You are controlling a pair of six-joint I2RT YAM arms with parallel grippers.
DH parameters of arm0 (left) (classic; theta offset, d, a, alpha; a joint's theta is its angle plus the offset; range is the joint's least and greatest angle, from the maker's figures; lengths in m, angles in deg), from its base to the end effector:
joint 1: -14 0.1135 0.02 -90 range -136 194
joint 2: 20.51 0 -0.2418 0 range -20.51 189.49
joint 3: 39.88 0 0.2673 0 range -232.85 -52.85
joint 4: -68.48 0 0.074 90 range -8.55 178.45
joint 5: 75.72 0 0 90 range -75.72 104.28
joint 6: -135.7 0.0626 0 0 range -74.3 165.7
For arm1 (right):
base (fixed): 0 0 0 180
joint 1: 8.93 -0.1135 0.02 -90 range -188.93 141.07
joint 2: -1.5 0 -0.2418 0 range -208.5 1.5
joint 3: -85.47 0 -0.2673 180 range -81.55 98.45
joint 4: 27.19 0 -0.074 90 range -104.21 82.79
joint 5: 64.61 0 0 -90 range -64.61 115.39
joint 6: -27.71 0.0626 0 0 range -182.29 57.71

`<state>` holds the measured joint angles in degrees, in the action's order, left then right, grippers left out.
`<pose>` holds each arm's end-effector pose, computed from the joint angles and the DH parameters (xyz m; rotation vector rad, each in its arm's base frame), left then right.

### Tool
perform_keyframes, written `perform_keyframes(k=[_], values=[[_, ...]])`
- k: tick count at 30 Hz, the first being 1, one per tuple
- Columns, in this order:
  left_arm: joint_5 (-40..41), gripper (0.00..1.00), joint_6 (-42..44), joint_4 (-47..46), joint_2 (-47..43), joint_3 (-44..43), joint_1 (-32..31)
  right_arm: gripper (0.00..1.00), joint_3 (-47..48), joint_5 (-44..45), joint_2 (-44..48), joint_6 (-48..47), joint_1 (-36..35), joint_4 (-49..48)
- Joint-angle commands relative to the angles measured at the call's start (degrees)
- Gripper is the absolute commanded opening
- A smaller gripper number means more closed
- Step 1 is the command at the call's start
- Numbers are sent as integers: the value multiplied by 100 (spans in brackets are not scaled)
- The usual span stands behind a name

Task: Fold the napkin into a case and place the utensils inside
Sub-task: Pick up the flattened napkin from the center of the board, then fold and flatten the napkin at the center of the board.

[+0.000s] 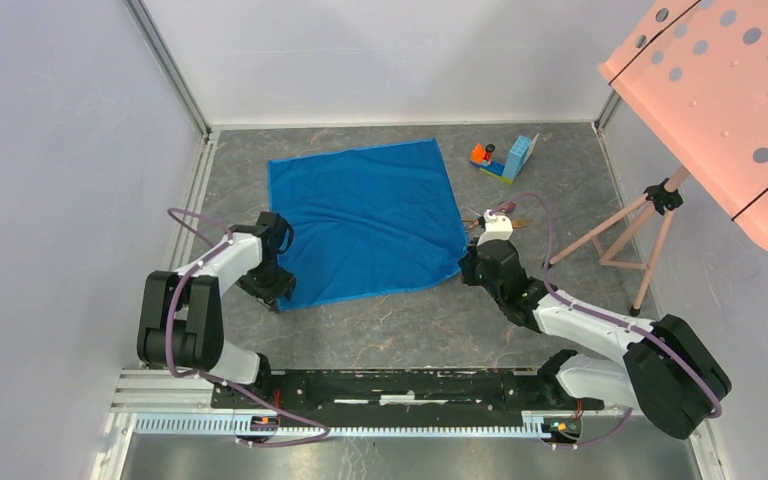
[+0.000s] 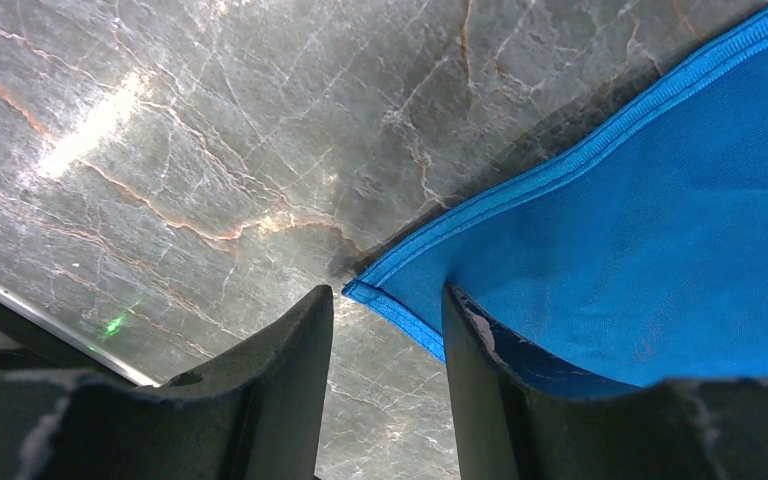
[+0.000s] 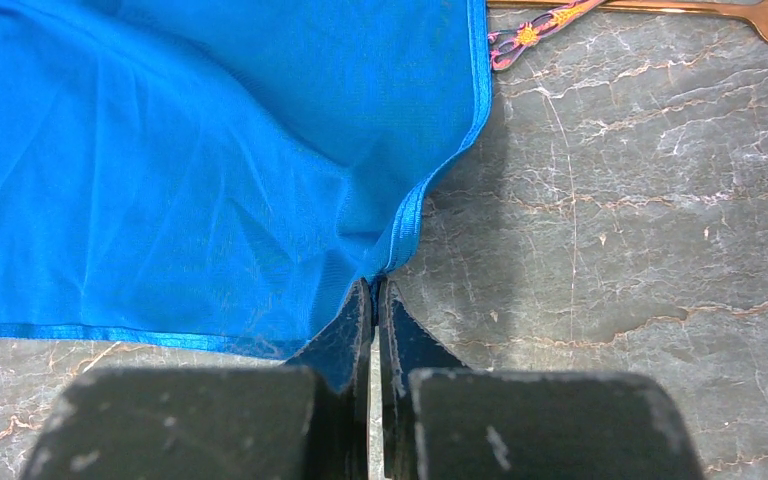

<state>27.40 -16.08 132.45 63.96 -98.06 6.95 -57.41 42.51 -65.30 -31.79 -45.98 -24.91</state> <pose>0.2357 -0.0148 0.1008 -1.3793 2.6666 0.2887 0.2270 0.1483 0.1326 0.0556 2.1246 0.3882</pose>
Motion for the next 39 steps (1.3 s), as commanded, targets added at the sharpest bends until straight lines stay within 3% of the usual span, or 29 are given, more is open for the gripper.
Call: perform_keyframes(k=[1,10,14,18,22,31,39], values=[[-166,52,-408,-640,102,312,96,0,3,199,21,-97,17,-169],[-216,33,-228,-1457,-87,918,390,0,72,90,52,-193,19,-111],[-234,2,-30,-1633,-360,1119,505,0,154,-28,137,-225,14,-48],[-223,2,371,-1489,-1034,1105,612,0,431,-477,243,-396,15,127],[-402,2,800,-1176,-2368,828,625,0,727,-1051,567,-589,21,226],[-570,2,1401,171,-5381,-1629,617,0,1551,-2598,2136,-955,6,70],[-818,2,1872,341,-5656,-4215,617,0,2323,-3482,3417,-736,1,-528]])
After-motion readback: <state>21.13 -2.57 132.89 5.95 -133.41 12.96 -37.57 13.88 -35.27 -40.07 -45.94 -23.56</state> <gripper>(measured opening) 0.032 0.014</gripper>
